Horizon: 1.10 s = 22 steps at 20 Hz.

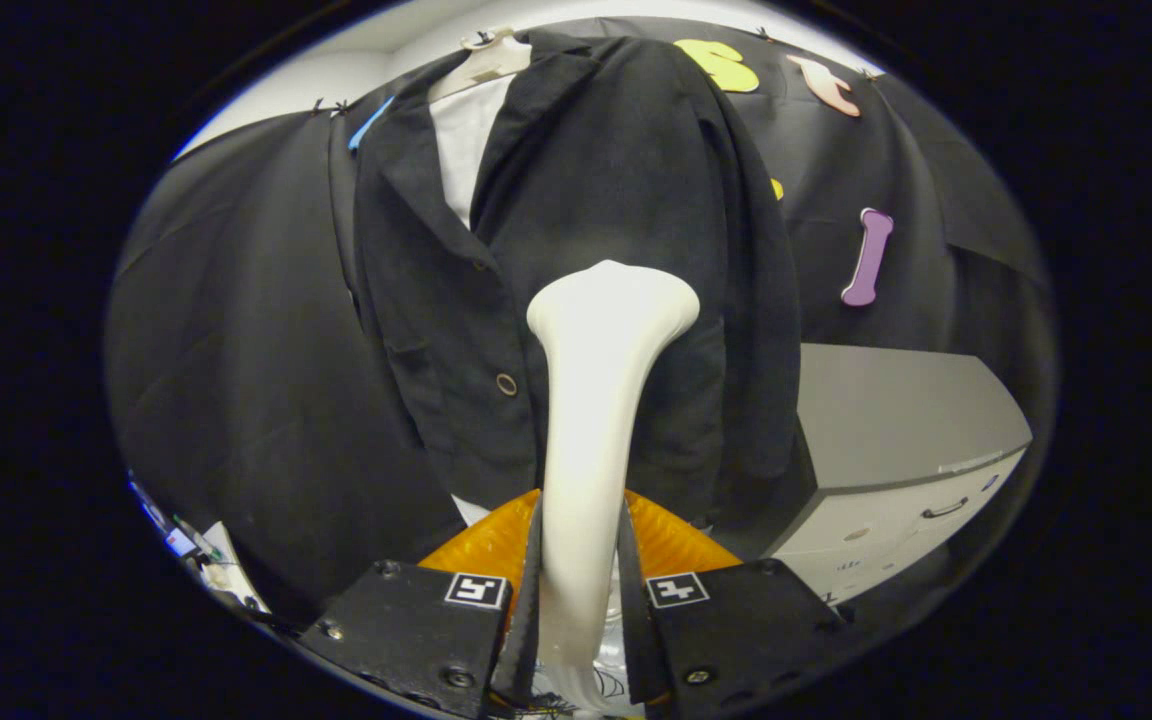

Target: Iron the clothes twice with a garment steamer, once on the left side and once on the right side.

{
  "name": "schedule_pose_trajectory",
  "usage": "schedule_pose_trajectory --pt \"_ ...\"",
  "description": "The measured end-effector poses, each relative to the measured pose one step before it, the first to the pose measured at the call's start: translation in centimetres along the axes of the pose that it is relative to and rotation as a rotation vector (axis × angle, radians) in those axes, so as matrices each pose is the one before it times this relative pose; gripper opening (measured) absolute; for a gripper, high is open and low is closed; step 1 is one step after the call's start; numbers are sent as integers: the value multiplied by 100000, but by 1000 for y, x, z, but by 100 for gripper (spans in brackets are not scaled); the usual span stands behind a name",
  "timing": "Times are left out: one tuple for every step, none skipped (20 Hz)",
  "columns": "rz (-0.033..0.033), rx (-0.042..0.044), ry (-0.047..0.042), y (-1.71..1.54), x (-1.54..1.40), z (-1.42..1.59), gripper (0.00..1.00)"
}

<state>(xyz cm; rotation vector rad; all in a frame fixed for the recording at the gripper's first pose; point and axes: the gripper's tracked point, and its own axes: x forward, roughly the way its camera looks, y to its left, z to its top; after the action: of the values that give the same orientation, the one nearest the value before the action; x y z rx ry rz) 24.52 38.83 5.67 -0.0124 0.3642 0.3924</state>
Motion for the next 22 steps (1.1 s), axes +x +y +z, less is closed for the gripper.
schedule_pose_trajectory --pt "-10 -264 1005 -62 247 -398 38" --pt "-144 -147 814 -40 171 -576 38" --pt "-154 -295 949 -80 229 -460 38" --pt "-89 -28 944 18 -142 -871 38" --pt "-47 -17 882 -199 -126 -586 38" --pt "-246 -99 825 -416 74 -579 38" --pt "-196 -312 934 -313 162 -446 37" --pt "-64 -153 970 -199 282 -596 38" --pt "178 -240 1190 -85 266 -558 38" --pt "386 -124 951 206 249 -570 38" --pt "-51 -56 1028 -70 256 -602 38" --pt "-258 -44 1196 -123 -10 -280 38" --pt "-128 2 1047 -11 92 -219 38" --pt "18 11 1151 -7 238 -557 38" --pt "-77 112 1198 -64 219 -484 38" --pt "-173 132 972 123 226 -521 38" --pt "-254 52 1043 -101 277 -516 38" --pt "-202 192 926 -22 369 -519 37" --pt "1 216 985 -84 247 -401 38" --pt "222 650 882 39 62 -319 38" --pt "486 426 207 57 14 -102 38" --pt "-181 20 -251 -139 -18 -35 38"
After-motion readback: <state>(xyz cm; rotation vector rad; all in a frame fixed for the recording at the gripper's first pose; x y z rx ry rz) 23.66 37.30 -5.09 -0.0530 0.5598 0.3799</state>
